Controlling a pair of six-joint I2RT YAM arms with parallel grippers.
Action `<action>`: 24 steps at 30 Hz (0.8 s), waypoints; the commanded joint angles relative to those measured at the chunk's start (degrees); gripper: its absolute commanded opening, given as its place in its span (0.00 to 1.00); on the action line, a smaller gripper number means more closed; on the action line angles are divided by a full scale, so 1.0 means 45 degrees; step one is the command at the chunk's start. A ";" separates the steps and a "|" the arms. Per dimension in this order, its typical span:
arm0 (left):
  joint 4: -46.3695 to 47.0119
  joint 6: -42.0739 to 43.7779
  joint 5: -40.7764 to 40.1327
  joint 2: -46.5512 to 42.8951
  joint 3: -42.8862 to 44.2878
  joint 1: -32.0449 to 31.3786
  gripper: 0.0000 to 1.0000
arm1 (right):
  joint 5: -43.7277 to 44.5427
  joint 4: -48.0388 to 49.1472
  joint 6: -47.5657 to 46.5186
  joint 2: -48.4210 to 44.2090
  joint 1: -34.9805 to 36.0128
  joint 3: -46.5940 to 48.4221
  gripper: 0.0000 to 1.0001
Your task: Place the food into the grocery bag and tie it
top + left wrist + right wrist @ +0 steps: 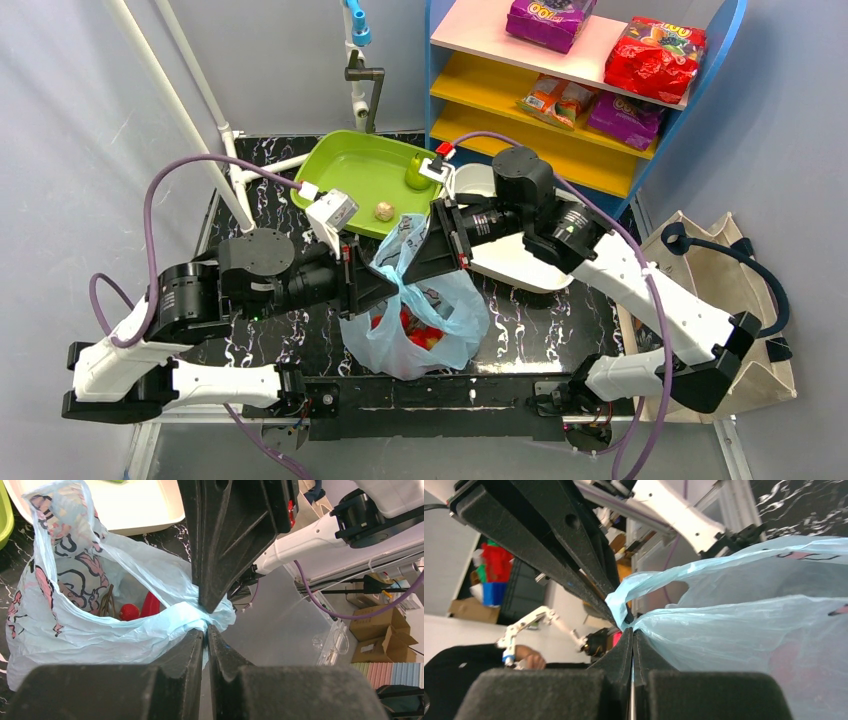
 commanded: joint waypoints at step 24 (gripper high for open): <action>0.0803 0.0261 -0.0673 -0.1372 -0.1145 -0.0065 0.12 | -0.3315 0.8784 0.7210 0.2548 0.0117 -0.1329 0.01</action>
